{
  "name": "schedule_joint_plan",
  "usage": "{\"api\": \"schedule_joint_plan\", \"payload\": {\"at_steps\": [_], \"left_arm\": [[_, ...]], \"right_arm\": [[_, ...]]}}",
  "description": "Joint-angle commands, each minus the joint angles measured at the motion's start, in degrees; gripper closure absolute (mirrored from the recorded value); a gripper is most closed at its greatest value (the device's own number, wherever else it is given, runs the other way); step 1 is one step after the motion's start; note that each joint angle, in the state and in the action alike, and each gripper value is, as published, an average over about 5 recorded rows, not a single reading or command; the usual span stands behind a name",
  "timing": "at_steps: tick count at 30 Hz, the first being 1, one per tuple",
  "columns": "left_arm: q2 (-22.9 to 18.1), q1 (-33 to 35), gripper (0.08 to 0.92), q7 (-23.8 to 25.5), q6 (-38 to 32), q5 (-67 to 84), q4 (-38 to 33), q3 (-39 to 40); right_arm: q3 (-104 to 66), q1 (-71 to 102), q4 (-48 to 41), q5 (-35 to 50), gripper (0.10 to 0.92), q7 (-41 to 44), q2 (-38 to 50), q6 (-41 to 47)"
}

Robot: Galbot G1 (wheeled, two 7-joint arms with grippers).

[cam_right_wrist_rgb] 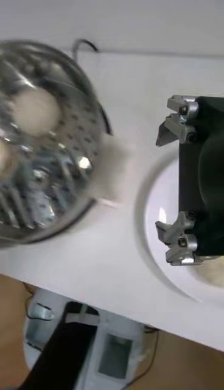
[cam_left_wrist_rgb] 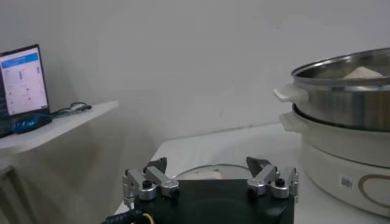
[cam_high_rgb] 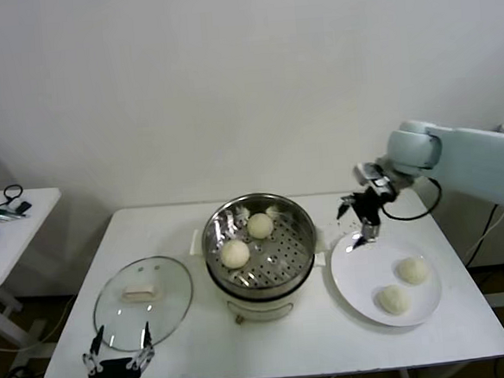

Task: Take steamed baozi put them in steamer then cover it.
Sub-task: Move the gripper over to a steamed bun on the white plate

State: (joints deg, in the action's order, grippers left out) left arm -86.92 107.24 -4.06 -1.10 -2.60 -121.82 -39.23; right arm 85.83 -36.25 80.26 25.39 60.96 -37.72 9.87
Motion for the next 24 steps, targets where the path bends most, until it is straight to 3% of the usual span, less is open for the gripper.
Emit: {"api": "schedule_joint_plan", "payload": {"at_steps": [1, 24], "left_arm": [[-0.27, 0.25, 0.177, -0.07, 0.03, -0.30, 0.24, -0.14], [-0.31, 0.72, 0.177, -0.69, 0.03, -0.53, 1.23, -0.37]], "right_arm": [[-3.46, 11.67, 0.55, -11.31, 0.203, 1.03, 8.37, -1.31], [-7.99, 23.16, -7.18, -16.44, 0.203, 1.00, 1.90, -1.97]]}}
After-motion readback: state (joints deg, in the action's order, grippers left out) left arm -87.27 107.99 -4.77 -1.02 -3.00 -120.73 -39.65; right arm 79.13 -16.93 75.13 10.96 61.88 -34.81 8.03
